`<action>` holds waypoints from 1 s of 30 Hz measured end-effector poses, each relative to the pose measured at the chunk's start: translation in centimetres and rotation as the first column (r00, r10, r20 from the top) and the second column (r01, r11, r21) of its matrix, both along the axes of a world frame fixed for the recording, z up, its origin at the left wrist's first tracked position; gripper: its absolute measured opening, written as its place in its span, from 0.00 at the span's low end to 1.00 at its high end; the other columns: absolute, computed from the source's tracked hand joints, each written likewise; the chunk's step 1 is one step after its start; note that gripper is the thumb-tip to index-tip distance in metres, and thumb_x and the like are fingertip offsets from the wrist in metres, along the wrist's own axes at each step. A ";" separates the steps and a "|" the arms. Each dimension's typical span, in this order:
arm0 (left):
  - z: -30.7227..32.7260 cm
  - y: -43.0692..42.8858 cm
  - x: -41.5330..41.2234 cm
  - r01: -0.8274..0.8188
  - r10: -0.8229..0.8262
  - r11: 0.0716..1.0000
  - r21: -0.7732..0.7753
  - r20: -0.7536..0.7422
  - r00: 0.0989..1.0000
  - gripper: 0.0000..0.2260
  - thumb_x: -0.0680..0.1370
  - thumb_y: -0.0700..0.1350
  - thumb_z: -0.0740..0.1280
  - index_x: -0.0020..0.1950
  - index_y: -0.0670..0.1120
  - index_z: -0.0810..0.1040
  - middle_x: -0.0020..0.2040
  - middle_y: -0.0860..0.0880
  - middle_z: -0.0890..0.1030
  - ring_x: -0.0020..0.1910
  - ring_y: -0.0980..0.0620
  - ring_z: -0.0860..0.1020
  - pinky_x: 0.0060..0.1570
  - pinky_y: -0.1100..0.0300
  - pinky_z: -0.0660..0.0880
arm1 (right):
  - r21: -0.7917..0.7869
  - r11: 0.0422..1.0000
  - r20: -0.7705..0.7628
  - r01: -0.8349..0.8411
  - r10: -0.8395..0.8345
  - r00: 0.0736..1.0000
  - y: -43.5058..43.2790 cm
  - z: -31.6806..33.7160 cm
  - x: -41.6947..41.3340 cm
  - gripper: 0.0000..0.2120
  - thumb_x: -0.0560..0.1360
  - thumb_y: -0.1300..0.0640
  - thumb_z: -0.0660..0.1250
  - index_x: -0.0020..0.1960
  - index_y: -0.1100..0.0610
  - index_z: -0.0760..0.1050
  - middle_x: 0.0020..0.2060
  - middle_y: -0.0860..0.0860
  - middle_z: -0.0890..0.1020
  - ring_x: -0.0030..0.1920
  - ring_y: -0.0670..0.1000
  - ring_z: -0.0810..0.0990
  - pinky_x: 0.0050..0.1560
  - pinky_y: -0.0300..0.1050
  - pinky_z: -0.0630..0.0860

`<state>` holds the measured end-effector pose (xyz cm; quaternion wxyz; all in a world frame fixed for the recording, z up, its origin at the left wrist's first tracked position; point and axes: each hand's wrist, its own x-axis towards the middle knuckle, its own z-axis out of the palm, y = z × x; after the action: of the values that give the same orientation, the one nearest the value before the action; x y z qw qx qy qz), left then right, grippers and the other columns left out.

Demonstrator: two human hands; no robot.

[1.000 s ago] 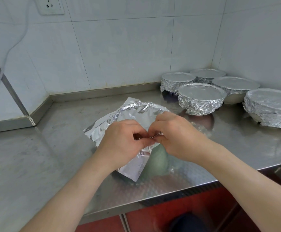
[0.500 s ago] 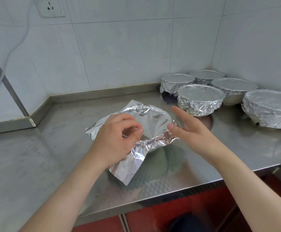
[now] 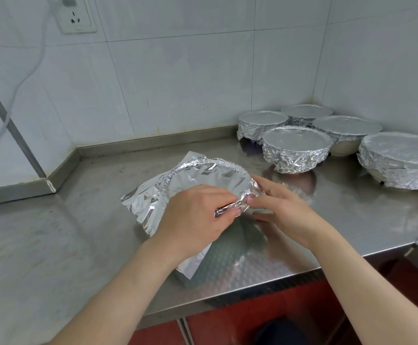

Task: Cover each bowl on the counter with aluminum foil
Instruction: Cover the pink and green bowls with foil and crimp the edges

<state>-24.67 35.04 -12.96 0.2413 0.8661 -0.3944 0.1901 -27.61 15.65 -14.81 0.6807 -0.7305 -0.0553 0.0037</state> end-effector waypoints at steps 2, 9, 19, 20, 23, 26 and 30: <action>-0.2 -0.1 0.0 0.016 -0.017 0.997 -0.075 -0.013 1.000 0.10 0.76 0.55 0.64 0.47 0.55 0.83 0.43 0.59 0.82 0.44 0.57 0.78 0.40 0.54 0.76 | 0.048 0.997 -0.007 0.055 -0.055 0.998 0.4 -0.1 0.0 0.19 0.75 0.64 0.65 0.62 0.47 0.78 0.52 0.49 0.84 0.51 0.47 0.82 0.54 0.45 0.75; -0.4 0.1 0.0 0.078 -0.080 0.987 -0.144 -0.010 0.997 0.05 0.73 0.46 0.68 0.43 0.50 0.84 0.41 0.56 0.83 0.42 0.56 0.80 0.42 0.55 0.76 | 0.123 0.958 0.022 0.259 -0.263 0.964 2.7 -0.4 -0.6 0.16 0.75 0.67 0.62 0.53 0.51 0.82 0.42 0.46 0.85 0.42 0.43 0.81 0.45 0.39 0.74; -0.6 -0.7 -0.3 0.083 -0.084 0.992 -0.100 -0.005 0.996 0.09 0.77 0.53 0.64 0.48 0.53 0.82 0.43 0.59 0.82 0.43 0.58 0.80 0.40 0.54 0.77 | 0.096 0.928 0.092 0.361 -0.369 0.925 4.4 -1.0 -2.4 0.19 0.79 0.60 0.55 0.60 0.43 0.78 0.54 0.39 0.82 0.57 0.39 0.78 0.64 0.47 0.72; -0.7 -0.9 -0.3 0.075 -0.074 0.991 -0.109 0.008 0.997 0.08 0.77 0.52 0.64 0.46 0.53 0.83 0.42 0.59 0.82 0.42 0.59 0.79 0.39 0.54 0.77 | 0.107 0.923 0.088 0.371 -0.380 0.921 4.5 -1.1 -2.3 0.19 0.79 0.60 0.55 0.61 0.44 0.77 0.54 0.39 0.82 0.57 0.39 0.78 0.64 0.46 0.72; -0.8 -1.0 -0.4 0.061 -0.059 0.986 -0.158 0.015 0.998 0.07 0.77 0.48 0.66 0.43 0.51 0.83 0.38 0.59 0.82 0.38 0.60 0.78 0.36 0.56 0.76 | 0.130 0.894 0.088 0.428 -0.440 0.894 5.2 -1.8 -1.6 0.19 0.78 0.62 0.55 0.62 0.47 0.76 0.53 0.43 0.83 0.56 0.44 0.80 0.62 0.50 0.75; -1.0 -1.3 -0.3 0.026 -0.022 0.985 -0.171 0.025 0.999 0.09 0.76 0.49 0.64 0.41 0.50 0.82 0.36 0.57 0.82 0.36 0.58 0.79 0.35 0.55 0.76 | 0.173 0.829 0.065 0.531 -0.548 0.834 6.4 -2.4 -0.8 0.19 0.77 0.59 0.54 0.63 0.51 0.76 0.50 0.48 0.84 0.51 0.48 0.80 0.59 0.56 0.76; -1.1 -1.4 -0.2 -0.006 0.011 0.985 -0.174 0.027 1.000 0.10 0.75 0.51 0.63 0.41 0.49 0.82 0.37 0.56 0.82 0.37 0.56 0.80 0.35 0.54 0.77 | 0.255 0.745 0.015 0.616 -0.640 0.768 7.5 -2.2 -0.1 0.18 0.80 0.63 0.54 0.61 0.52 0.78 0.48 0.49 0.85 0.49 0.48 0.81 0.54 0.48 0.77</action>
<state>-24.88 33.65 -14.06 0.3096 0.8407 -0.3759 0.2368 -27.69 23.14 -16.97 0.7200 -0.6195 0.1594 -0.2692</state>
